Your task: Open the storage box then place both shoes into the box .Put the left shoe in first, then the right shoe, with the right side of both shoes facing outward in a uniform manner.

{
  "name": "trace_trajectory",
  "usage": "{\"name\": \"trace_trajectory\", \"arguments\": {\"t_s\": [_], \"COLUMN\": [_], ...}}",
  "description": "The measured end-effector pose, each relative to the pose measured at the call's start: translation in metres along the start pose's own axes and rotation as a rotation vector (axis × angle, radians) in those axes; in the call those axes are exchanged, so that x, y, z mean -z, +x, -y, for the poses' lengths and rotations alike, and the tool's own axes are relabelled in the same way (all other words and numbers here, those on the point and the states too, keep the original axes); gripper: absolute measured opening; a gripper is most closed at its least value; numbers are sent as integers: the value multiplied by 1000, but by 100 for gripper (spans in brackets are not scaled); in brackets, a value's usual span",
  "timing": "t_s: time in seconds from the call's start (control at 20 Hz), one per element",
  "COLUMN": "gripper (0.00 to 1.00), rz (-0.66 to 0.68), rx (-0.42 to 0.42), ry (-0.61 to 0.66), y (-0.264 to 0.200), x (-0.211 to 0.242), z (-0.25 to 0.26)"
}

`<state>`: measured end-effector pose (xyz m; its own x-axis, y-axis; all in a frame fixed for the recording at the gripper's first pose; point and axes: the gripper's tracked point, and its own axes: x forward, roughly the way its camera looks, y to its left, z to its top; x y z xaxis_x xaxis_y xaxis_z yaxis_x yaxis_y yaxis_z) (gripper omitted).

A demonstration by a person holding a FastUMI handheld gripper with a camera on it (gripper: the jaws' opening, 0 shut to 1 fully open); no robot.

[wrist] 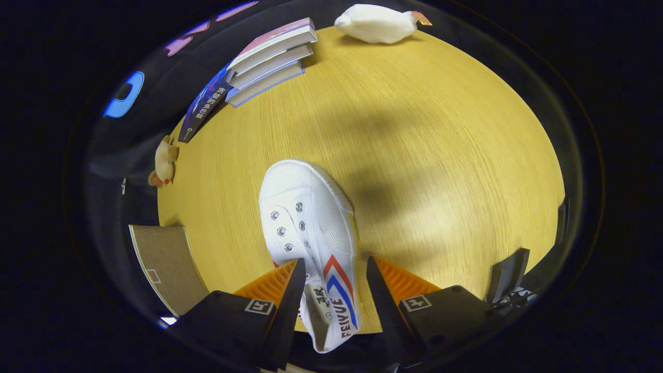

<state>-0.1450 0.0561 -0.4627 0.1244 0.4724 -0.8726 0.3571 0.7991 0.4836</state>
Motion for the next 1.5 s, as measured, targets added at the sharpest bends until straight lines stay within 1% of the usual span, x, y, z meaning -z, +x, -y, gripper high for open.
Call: {"name": "trace_trajectory", "arguments": {"t_s": [0.05,0.1,0.15,0.2,0.25,0.3,0.35,0.5,0.6,0.75,0.95,1.15,1.25,1.35,1.5], "gripper": [61,58,35,30,18,17,11,11,11,11,11,11,11,11,11], "rz": [-4,-1,2,1,0,1,11,40,57,66,43,21,-2,-34,-75], "rx": [28,31,39,33,13,-12,-34,-120,-158,-225,-347,-380,-403,-419,-400], "ry": [-6,-23,-29,-24,-14,-8,11,69,60,31,-8,-62,-59,-49,-65], "y": [8,0,-4,1,-6,-10,-15,-45,-68,-104,-137,-151,-154,-151,-133], "x": [0,1,-3,0,-2,-1,1,-8,-11,-10,3,24,40,58,82], "z": [4,10,5,5,2,-4,-10,-42,-69,-126,-216,-300,-338,-372,-406]}}
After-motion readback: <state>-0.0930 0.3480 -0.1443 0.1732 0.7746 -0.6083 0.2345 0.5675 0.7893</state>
